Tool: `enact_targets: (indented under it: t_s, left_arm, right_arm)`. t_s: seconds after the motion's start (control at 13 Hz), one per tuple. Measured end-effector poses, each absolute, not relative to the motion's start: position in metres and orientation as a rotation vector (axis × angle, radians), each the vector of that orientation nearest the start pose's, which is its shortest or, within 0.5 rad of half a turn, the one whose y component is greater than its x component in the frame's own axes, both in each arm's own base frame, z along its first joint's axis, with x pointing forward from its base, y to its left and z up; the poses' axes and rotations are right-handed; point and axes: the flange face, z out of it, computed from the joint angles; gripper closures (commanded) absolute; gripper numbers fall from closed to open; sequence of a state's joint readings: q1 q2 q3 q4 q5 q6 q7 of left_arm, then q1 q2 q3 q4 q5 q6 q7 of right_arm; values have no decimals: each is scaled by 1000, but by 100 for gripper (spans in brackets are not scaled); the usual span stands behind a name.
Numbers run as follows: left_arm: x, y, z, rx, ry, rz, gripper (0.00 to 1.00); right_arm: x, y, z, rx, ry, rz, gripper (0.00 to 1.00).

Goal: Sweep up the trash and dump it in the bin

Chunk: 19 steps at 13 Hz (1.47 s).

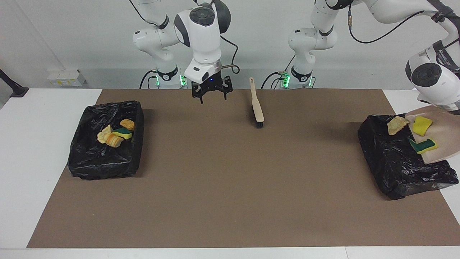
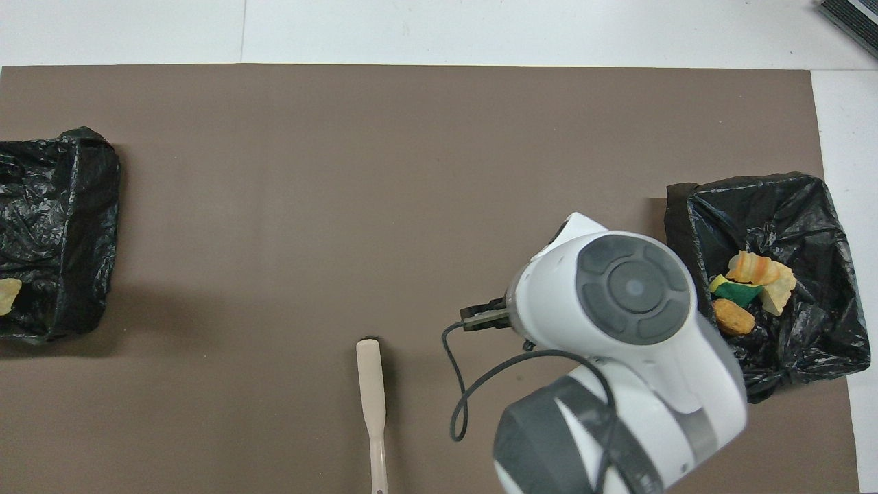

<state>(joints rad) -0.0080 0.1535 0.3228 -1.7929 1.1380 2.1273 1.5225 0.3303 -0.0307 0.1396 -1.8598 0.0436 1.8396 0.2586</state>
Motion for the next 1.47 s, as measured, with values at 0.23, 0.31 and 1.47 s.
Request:
enact_targets:
  t_s: [0.23,0.31,1.47]
  left_arm:
    - [587,200,525,-1396,1682,968,100]
    - [586,198,526,-1391,1670,978,100]
    - [577,102,575,-1368,1635,991,100]
  right_arm:
    - [528,177,540,-3076,-377,-39,0]
    - [536,153,541,-3078,-366,-46,0]
    - [532,-49,611,-3089,155,-16,0]
